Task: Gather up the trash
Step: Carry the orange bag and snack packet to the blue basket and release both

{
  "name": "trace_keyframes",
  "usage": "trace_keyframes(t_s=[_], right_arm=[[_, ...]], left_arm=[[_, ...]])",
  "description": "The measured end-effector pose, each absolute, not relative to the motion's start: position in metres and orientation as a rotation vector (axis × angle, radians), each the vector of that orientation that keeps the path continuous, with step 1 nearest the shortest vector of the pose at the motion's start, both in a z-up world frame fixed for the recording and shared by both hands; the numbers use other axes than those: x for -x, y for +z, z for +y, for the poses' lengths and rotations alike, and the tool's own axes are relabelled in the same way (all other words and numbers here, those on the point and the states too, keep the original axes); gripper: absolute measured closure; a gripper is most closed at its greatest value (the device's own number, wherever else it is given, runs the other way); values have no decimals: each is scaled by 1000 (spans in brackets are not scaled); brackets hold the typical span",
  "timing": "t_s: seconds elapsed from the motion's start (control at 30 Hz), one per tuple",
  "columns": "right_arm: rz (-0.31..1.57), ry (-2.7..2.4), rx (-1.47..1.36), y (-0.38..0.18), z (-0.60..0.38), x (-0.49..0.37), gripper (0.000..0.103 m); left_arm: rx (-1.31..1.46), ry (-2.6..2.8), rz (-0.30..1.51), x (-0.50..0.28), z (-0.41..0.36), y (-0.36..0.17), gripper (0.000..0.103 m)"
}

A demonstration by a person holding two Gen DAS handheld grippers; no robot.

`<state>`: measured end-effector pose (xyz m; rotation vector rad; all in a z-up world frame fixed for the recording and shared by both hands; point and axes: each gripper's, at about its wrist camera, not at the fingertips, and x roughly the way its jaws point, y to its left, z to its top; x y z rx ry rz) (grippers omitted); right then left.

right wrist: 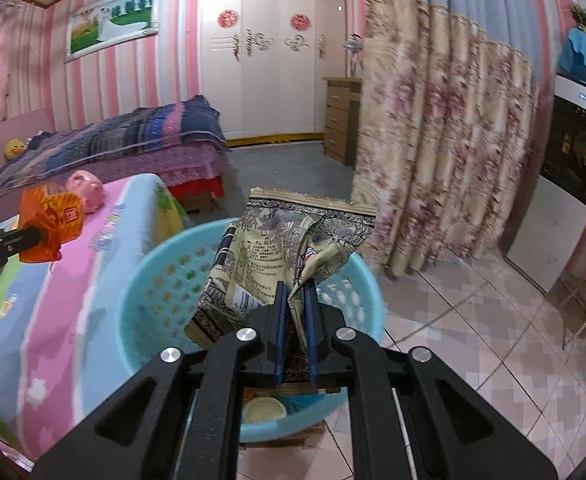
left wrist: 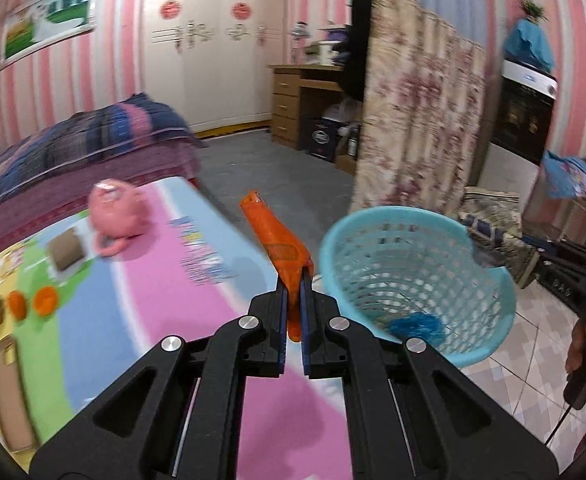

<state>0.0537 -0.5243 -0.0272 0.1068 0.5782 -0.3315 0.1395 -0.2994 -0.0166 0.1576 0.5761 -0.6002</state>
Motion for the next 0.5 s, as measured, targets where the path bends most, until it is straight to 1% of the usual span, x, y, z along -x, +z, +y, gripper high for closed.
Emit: trace_keyframes(t_s=[0.33,0.5], right_arm=[[588,-375,-165,-47,-558,-49,94],[589,-378,-161,-51,-558,-48,94]], left_arm=[[-182,-723,637,-142,-372,-34,99],[-228,-724,670,-149,-391,-49,98]])
